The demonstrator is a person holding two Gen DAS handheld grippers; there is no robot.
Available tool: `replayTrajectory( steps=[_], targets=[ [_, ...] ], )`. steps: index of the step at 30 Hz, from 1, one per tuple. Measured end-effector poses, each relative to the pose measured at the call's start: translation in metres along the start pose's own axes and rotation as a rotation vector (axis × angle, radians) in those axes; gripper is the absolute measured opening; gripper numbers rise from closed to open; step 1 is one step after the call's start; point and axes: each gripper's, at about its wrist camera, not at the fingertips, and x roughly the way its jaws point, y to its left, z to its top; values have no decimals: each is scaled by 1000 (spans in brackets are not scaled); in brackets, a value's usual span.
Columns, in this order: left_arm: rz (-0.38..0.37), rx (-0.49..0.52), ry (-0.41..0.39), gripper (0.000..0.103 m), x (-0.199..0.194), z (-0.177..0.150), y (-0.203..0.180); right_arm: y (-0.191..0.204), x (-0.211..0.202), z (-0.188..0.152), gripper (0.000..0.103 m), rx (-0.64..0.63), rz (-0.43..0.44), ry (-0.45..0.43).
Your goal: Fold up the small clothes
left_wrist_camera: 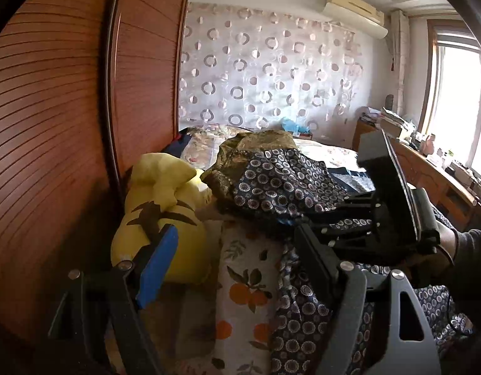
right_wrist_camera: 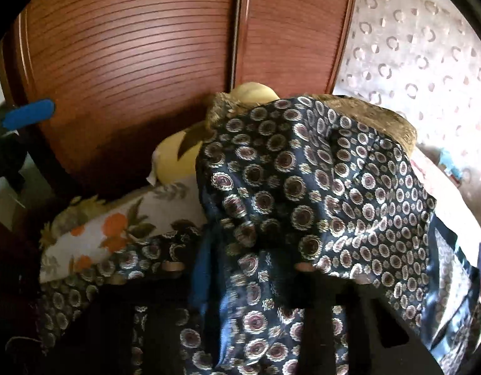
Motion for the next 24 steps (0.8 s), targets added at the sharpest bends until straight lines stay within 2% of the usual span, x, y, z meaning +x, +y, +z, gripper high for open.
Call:
replayTrajectory(
  steps=[2,7,12,13,14,15,18,19,20,24],
  targets=[
    [-2,6,4,77,2,-2,-2,-5,-3,0,11,20,13,-31],
    [-18,11,15,77,10,-2,-7,-26,-27,-1,9,126,29,-138],
    [-33,24,21,77,18,0,-15,-65,-40,-5,9,286,-56,-180],
    [-36,27,22,78,19,0,-17,-71,-41,-8,11,315,-69,-180],
    [-39,30,23,77,20,1,-19,-78,-42,-10,19,340,-94,-173],
    [-42,35,25,77,22,1,-23,-80,-45,-14,23,353,-112,-172],
    [-56,43,29,77,24,-1,-30,-82,-62,-27,37,372,-110,-177],
    [-60,46,30,77,24,-1,-33,-82,-70,-33,48,377,-116,-178],
    [-65,51,33,78,25,-2,-37,-87,-76,-40,52,383,-122,-186],
    [-86,67,42,78,30,-3,-51,-99,-113,-64,52,408,-164,-204]
  ],
)
